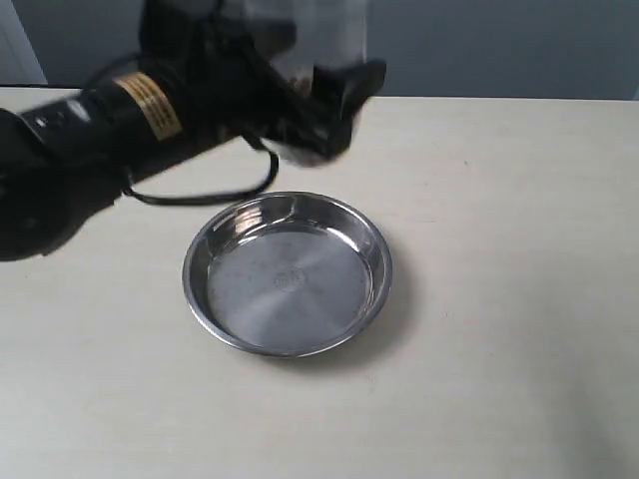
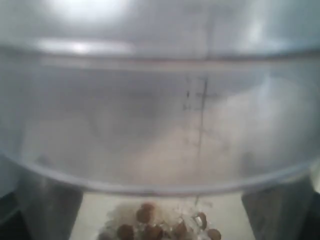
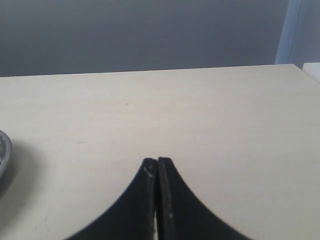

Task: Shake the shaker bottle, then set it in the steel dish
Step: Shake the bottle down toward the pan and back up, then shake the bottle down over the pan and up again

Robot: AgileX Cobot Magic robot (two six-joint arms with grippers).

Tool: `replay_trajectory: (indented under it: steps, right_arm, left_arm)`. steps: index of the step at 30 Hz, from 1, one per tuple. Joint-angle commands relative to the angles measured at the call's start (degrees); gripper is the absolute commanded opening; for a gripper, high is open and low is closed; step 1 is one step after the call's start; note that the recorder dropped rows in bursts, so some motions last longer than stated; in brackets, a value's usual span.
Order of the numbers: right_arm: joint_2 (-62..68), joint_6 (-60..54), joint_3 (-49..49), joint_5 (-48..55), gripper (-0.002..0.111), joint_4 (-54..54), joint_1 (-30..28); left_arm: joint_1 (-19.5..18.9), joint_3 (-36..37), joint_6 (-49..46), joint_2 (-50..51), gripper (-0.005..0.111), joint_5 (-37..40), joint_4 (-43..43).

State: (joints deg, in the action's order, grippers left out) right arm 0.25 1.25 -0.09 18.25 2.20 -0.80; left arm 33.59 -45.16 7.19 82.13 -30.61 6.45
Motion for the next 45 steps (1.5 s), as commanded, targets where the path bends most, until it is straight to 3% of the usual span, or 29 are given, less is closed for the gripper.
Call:
replay_trajectory:
  steps: [1, 5, 8, 11, 14, 17, 20, 23, 26, 29, 33, 36, 38, 42, 43, 45]
  right_arm:
    - [-0.25, -0.10, 0.09, -0.67, -0.001, 0.07, 0.21]
    - [-0.25, -0.10, 0.09, -0.67, -0.001, 0.07, 0.21]
    - [-0.25, -0.10, 0.09, -0.67, -0.001, -0.20, 0.21]
    - [-0.25, -0.10, 0.09, -0.67, -0.001, -0.20, 0.21]
    - [-0.25, -0.10, 0.09, -0.67, -0.001, -0.20, 0.21]
    - [-0.25, -0.10, 0.09, -0.67, -0.001, -0.20, 0.21]
    - [-0.25, -0.10, 0.09, -0.67, -0.001, -0.20, 0.21]
    - [-0.25, -0.10, 0.09, -0.67, -0.001, -0.20, 0.21]
    - [-0.25, -0.10, 0.09, -0.67, -0.001, -0.20, 0.21]
    - [-0.25, -0.10, 0.09, -0.67, -0.001, -0.20, 0.21]
    - [-0.25, -0.10, 0.09, -0.67, -0.001, -0.20, 0.21]
    - [-0.25, -0.10, 0.09, -0.67, -0.001, -0.20, 0.21]
    - [-0.25, -0.10, 0.09, -0.67, -0.001, -0.20, 0.21]
    - [-0.25, -0.10, 0.09, -0.67, -0.001, -0.20, 0.21]
    - [-0.25, -0.10, 0.09, -0.67, -0.001, -0.20, 0.21]
    - [-0.25, -0.10, 0.09, -0.67, -0.001, -0.20, 0.21]
  left_arm:
    - [-0.06, 5.79, 0.29, 8.84, 0.000, 1.53, -2.31]
    - [-0.06, 4.71, 0.29, 5.16, 0.000, -4.90, -0.06]
    - [-0.06, 0.41, -0.29, -2.16, 0.000, -1.78, -0.05]
    - [-0.06, 3.30, -0.29, 2.81, 0.000, 3.75, -2.69]
    - [-0.06, 7.16, 1.78, 11.67, 0.000, -1.52, -2.76]
    - [0.60, 4.59, 3.37, 6.42, 0.000, -7.13, 3.90]
    - [0.75, -0.12, 2.80, -0.87, 0.000, -1.72, 3.59]
    - [0.75, 3.03, 2.80, 2.87, 0.000, 4.91, 2.04]
    - [0.75, 8.21, 3.05, 10.63, 0.000, -2.67, -3.07]
    - [0.75, 5.95, 3.05, 4.92, 0.000, -11.63, -0.37]
    - [0.75, 1.38, 3.03, -0.22, 0.000, -4.51, 0.50]
    - [0.75, 6.41, 6.69, 8.24, 0.000, -3.26, 0.50]
    - [0.75, 8.16, 9.44, 13.23, 0.000, -8.76, 0.99]
    - [0.75, 4.77, 10.78, 5.52, 0.000, -21.56, 8.42]
    - [0.75, 3.08, 10.77, 3.16, 0.000, -18.94, 9.56]
    - [0.98, 2.23, 11.44, 2.07, 0.000, -6.65, 10.50]
